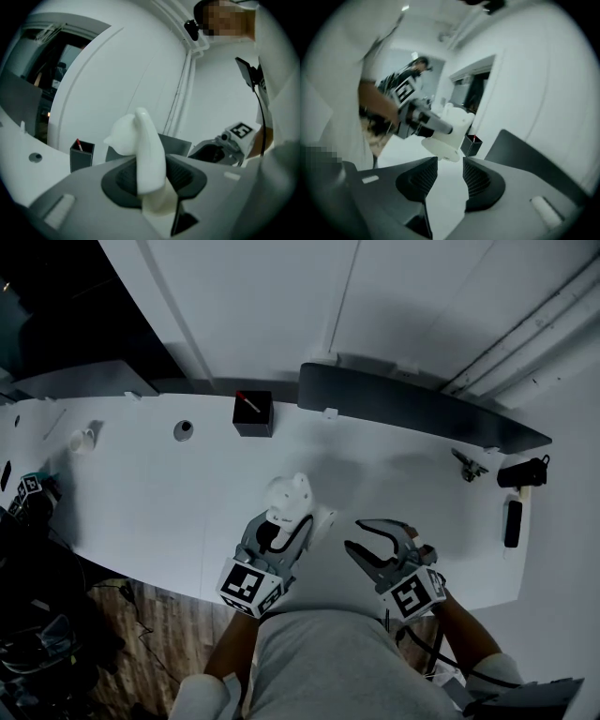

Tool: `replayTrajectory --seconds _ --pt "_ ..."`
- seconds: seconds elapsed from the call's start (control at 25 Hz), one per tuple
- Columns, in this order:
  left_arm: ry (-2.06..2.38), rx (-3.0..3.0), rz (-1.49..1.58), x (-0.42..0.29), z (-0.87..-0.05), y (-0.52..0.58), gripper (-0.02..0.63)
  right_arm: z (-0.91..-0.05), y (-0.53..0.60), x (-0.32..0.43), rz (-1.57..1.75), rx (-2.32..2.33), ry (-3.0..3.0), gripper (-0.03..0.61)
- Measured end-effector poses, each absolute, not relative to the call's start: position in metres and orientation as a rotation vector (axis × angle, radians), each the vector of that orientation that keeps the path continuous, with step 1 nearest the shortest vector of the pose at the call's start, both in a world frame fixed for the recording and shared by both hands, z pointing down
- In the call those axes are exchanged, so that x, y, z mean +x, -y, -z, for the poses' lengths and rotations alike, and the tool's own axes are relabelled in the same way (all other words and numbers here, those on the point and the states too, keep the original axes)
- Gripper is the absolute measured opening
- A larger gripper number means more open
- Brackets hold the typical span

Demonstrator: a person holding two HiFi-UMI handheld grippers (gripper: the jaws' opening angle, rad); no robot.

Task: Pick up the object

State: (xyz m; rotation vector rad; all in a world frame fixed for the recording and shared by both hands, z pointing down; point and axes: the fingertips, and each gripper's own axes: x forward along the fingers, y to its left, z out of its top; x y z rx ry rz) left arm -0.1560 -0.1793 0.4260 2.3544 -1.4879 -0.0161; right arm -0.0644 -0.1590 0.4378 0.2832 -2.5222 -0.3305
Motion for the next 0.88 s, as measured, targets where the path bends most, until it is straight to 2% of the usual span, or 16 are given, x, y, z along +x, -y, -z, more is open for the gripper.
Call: replayTrajectory --seconds 0.04,0.16,0.52,0.88 --pt "1.505 2.380 -0.004 -0.154 -0.423 0.178 0.146 -0.431 0.167 -0.064 0.125 0.350 2.585 0.160" --pt "1.582 2.452 -0.063 -0.144 -0.412 0.175 0.146 -0.419 0.192 -0.059 -0.238 0.573 2.650 0.003" --pt "1.651 2.474 -0.062 -0.119 -0.401 0.168 0.146 -0.407 0.184 -0.076 -0.003 0.693 2.663 0.000" --pt "1.644 2.487 -0.134 -0.100 -0.398 0.159 0.146 -0.403 0.173 -0.064 -0.074 0.730 2.717 0.000"
